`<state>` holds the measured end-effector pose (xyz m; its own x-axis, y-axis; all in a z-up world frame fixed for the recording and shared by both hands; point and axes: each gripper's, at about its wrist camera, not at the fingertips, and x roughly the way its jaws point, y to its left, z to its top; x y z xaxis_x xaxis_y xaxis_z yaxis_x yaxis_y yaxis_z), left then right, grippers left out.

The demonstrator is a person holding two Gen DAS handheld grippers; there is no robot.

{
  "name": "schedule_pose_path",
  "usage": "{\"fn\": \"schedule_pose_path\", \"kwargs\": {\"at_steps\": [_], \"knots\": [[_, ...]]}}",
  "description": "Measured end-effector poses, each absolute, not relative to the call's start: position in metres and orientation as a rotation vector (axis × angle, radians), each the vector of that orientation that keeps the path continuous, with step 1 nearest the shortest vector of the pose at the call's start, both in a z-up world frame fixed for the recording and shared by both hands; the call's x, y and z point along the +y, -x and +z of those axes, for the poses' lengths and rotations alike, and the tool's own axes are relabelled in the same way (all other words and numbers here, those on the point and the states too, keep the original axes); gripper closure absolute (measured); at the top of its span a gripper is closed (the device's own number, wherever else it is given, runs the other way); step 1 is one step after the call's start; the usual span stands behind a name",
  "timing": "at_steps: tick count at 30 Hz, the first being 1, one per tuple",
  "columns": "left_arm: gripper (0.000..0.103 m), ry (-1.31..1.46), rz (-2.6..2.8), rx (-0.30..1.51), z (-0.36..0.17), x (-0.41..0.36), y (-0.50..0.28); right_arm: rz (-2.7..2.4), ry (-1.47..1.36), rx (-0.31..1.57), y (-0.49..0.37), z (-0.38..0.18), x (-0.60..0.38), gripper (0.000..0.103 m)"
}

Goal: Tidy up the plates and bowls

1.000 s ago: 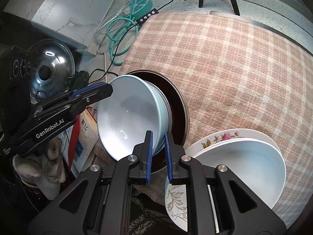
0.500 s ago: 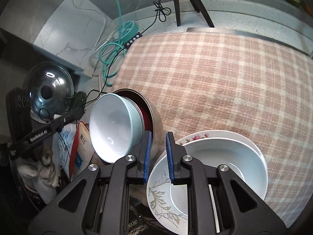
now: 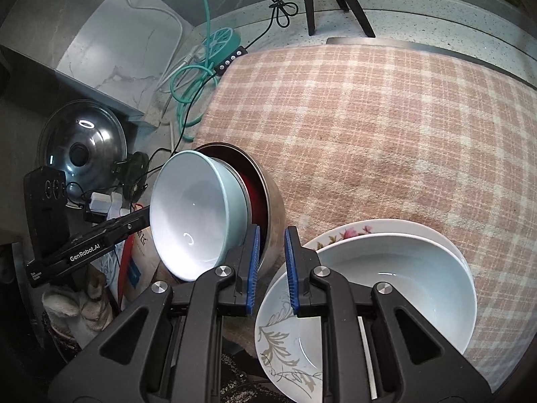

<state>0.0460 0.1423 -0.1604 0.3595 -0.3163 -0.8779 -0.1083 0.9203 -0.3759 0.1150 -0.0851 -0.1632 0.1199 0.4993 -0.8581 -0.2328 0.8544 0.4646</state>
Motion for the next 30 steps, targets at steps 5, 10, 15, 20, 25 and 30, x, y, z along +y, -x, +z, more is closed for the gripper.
{"fn": "schedule_pose_path", "kwargs": {"at_steps": [5, 10, 15, 20, 25, 30], "knots": [[0.091, 0.425, -0.137, 1.215, -0.166, 0.146, -0.045, 0.544, -0.234, 1.371, -0.116, -0.17, -0.081, 0.088], [0.094, 0.429, -0.153, 1.239, -0.17, 0.14, -0.046, 0.555, -0.235, 1.389, -0.117, -0.178, -0.078, 0.088], [0.095, 0.445, -0.161, 1.247, -0.174, 0.141, -0.048, 0.562, -0.236, 1.401, -0.116, -0.184, -0.073, 0.091], [0.096, 0.406, -0.158, 1.248, -0.171, 0.135, -0.048, 0.551, -0.223, 1.406, -0.116, -0.183, -0.07, 0.091], [0.096, 0.404, -0.159, 1.247, -0.17, 0.134, -0.048, 0.546, -0.219, 1.401, -0.117, -0.181, -0.071, 0.091], [0.096, 0.393, -0.157, 1.231, -0.163, 0.133, -0.048, 0.552, -0.215, 1.38, -0.118, -0.176, -0.072, 0.091]]}}
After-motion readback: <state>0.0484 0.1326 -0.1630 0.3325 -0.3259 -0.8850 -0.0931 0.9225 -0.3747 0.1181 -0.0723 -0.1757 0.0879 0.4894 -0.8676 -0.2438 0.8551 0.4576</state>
